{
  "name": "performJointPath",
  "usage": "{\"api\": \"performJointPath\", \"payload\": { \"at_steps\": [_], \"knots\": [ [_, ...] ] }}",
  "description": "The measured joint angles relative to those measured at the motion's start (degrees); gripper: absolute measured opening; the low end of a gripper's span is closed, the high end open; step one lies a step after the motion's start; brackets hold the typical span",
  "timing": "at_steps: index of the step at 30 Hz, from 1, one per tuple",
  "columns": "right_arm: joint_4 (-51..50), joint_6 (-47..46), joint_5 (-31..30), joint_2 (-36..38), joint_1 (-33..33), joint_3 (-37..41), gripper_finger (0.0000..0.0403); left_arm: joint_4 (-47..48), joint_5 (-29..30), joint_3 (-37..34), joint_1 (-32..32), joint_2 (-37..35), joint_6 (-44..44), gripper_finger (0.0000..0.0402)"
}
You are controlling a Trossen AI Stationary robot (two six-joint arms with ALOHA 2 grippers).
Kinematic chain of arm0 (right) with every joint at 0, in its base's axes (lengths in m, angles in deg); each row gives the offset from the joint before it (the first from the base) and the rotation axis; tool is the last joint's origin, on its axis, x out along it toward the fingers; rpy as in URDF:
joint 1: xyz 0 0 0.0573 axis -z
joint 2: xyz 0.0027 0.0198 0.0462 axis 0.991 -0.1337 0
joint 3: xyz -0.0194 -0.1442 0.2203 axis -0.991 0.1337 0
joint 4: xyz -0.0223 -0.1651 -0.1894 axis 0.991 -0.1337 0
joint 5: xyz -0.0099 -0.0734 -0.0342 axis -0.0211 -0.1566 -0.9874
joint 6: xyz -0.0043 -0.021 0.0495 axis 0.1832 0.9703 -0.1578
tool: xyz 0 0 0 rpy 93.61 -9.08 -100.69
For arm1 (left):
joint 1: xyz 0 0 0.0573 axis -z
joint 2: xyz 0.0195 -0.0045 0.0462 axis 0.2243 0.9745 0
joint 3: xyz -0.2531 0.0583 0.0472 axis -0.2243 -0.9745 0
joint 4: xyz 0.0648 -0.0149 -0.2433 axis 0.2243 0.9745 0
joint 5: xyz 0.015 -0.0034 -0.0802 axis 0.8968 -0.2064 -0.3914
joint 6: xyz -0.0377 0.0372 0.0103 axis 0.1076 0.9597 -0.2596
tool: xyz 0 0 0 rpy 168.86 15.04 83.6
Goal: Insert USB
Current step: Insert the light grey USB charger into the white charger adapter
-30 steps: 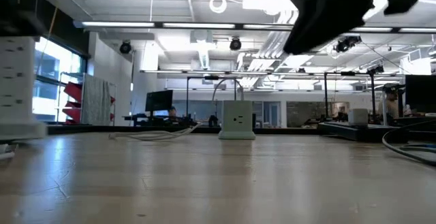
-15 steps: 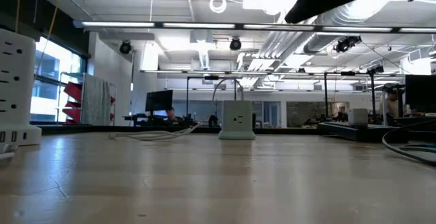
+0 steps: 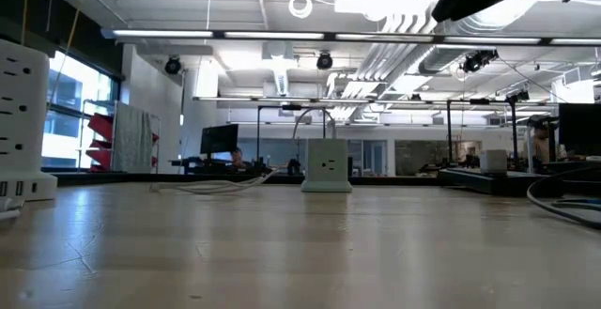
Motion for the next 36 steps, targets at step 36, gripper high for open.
{"api": "performJointPath", "payload": {
  "at_steps": [36],
  "knots": [
    [0.44, -1.11, -0.51, -0.02, 0.31, 0.0, 0.0092, 15.82, 13.39, 14.03, -2.22, 14.91, 13.53, 0.0015]
  ]
}}
